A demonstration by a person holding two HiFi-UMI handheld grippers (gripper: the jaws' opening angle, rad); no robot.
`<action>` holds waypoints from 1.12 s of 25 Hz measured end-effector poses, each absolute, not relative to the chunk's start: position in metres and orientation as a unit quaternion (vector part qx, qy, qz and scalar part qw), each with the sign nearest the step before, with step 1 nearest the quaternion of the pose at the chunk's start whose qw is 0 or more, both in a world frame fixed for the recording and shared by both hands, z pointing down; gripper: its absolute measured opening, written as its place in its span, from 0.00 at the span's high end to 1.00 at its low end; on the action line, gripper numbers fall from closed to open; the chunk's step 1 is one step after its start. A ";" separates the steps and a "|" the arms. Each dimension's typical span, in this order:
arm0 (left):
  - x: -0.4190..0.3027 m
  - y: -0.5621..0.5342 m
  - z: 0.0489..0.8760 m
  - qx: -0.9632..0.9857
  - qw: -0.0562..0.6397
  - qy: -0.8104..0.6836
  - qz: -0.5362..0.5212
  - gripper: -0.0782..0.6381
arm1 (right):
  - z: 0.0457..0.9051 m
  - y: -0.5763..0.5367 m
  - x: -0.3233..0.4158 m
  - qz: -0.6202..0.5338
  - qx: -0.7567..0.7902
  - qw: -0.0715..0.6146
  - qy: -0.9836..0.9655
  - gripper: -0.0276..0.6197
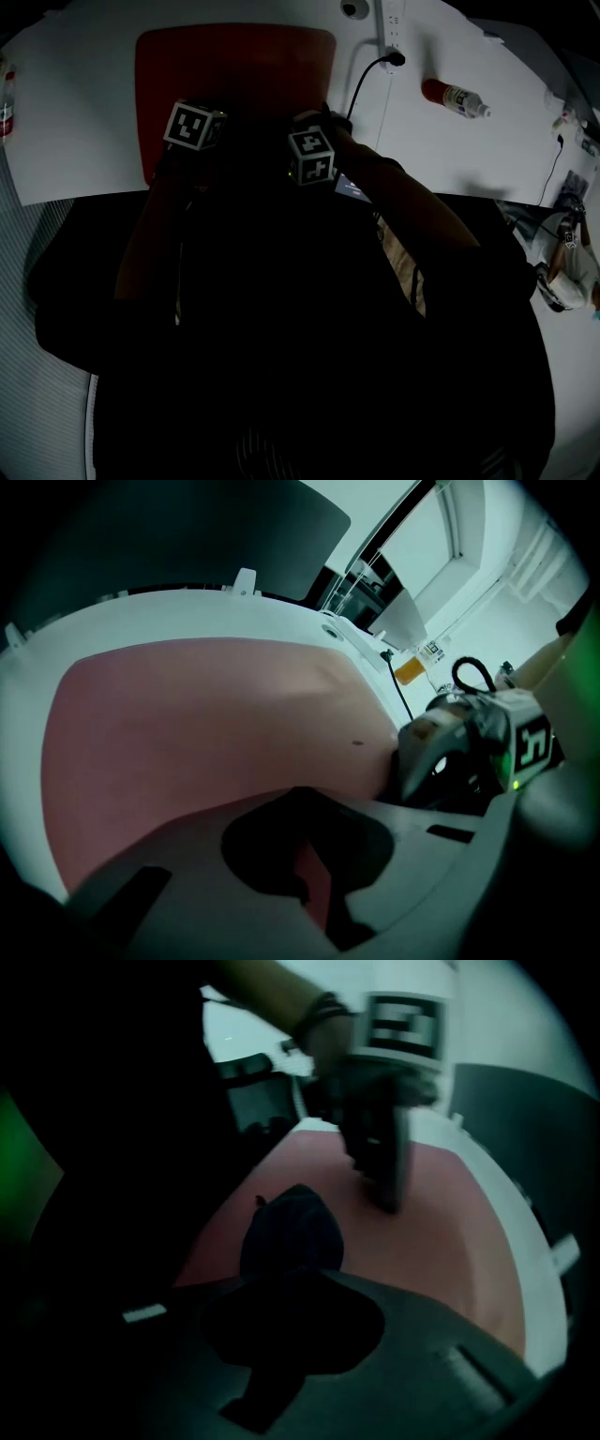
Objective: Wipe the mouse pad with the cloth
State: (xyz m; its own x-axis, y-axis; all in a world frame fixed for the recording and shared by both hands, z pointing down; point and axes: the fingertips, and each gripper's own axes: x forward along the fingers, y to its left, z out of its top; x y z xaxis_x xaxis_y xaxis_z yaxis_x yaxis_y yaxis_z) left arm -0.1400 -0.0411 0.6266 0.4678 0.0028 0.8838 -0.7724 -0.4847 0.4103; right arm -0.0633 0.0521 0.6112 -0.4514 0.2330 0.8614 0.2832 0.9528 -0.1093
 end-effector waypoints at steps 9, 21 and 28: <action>-0.140 -0.041 0.627 0.738 0.431 -0.265 0.447 0.88 | 0.616 -0.063 -0.029 -0.008 -0.003 0.486 -0.874 0.90; -0.147 -0.039 0.629 0.732 0.428 -0.281 0.450 0.88 | 0.613 -0.107 -0.016 0.058 0.143 0.531 -0.833 0.90; -0.149 -0.045 0.624 0.745 0.387 -0.321 0.438 0.88 | 0.610 0.009 -0.054 0.112 0.010 0.512 -0.852 0.90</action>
State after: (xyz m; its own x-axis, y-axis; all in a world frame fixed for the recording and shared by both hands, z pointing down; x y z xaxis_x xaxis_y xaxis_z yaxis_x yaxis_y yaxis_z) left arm -0.1490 -0.0451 0.6238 0.4099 -0.1395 0.9014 -0.8179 -0.4936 0.2956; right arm -0.0536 0.0092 0.6102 -0.4763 0.0979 0.8738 -0.1312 0.9747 -0.1808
